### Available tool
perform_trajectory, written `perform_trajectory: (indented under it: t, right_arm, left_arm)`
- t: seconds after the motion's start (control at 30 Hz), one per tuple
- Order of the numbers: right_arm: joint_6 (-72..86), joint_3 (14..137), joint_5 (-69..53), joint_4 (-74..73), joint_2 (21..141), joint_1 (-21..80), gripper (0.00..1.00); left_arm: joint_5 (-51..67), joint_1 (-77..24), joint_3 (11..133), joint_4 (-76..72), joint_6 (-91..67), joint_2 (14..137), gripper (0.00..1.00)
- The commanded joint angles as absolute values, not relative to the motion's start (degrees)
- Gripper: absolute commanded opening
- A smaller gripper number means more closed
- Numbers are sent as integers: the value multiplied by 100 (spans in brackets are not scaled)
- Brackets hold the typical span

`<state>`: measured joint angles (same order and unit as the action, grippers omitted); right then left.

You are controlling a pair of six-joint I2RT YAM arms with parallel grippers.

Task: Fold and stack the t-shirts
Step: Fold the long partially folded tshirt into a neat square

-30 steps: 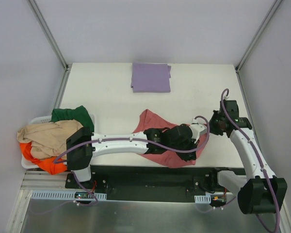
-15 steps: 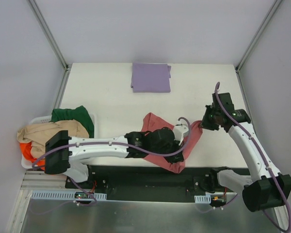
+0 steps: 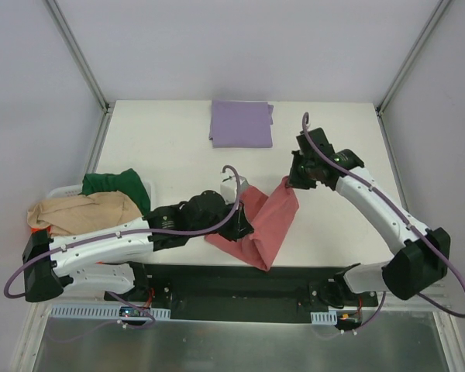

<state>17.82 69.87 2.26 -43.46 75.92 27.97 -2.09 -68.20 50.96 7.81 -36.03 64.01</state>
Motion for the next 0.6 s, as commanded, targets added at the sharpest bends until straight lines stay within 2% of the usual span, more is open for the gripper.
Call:
perform_trajectory:
  t: [0.0, 0.57]
  right_arm:
    - [2013, 7575, 457, -3999, 8120, 3041, 0]
    - [2224, 8674, 545, -3358, 10177, 3489, 0]
  left_arm:
    - [-185, -6338, 4747, 1098, -3920, 6100, 0]
    - [-466, -5362, 4105, 1582, -4605, 5924, 0]
